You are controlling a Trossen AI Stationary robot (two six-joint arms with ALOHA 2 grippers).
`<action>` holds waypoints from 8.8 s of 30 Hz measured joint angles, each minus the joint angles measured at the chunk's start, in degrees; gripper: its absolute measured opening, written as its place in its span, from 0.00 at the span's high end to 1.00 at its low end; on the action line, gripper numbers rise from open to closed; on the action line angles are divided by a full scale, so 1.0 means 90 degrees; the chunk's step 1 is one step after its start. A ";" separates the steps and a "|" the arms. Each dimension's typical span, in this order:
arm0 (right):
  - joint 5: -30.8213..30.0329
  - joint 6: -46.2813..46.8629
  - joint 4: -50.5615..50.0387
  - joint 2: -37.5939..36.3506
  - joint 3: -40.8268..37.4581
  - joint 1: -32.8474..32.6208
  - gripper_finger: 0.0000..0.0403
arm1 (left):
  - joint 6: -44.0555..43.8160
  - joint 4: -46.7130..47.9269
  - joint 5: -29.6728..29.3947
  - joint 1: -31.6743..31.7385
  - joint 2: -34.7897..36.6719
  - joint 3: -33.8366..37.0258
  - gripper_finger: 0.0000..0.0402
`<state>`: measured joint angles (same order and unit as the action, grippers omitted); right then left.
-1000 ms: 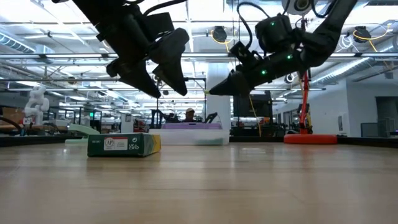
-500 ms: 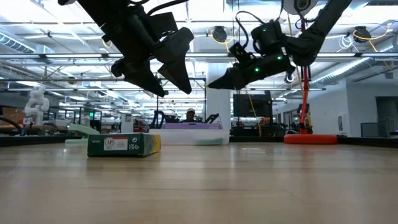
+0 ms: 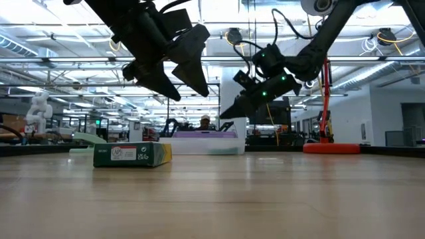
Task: Pack school essentials
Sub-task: Put the green eraser into the purple supply box, then put the yellow crayon box into the purple supply box
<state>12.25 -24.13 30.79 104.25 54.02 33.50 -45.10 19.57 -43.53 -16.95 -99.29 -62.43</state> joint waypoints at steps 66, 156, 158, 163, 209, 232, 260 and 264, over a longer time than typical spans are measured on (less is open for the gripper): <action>-0.0244 0.1075 -0.2974 -0.3542 -0.0917 -0.1387 0.65 | -0.1447 0.0997 0.0982 -0.0025 -0.0002 0.0000 0.07; -0.1518 0.0676 -0.3072 -0.5319 -0.2042 -0.1819 0.65 | -0.3643 0.1597 0.1361 -0.1442 -0.0005 0.0000 0.00; -0.1518 0.0676 -0.3072 -0.5319 -0.2041 -0.1817 0.65 | -0.3975 0.1629 0.1526 -0.1315 -0.0005 0.0000 0.00; -0.1518 0.0669 -0.3072 -0.5319 -0.2040 -0.1818 0.65 | -0.4170 0.1864 0.1911 -0.0876 -0.0005 0.0000 0.00; -0.1516 0.0433 -0.3067 -0.5319 -0.2033 -0.1817 0.65 | -0.5056 0.1987 0.3700 0.0376 -0.0204 -0.0002 0.00; -0.1516 0.0431 -0.3062 -0.5319 -0.2035 -0.1817 0.65 | -0.5166 0.3657 0.4621 0.0690 0.0002 -0.0712 0.01; -0.1511 0.0409 -0.3062 -0.5319 -0.2038 -0.1817 0.65 | -0.5916 0.3615 0.3995 0.0375 -0.0005 -0.0496 0.01; -0.1511 0.0409 -0.3062 -0.5319 -0.2040 -0.1817 0.65 | -0.6118 0.3592 0.3990 0.0314 -0.0005 -0.0452 0.01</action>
<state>-1.34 -20.45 3.22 56.38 35.66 17.15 -100.17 51.90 -7.62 -14.12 -99.33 -66.50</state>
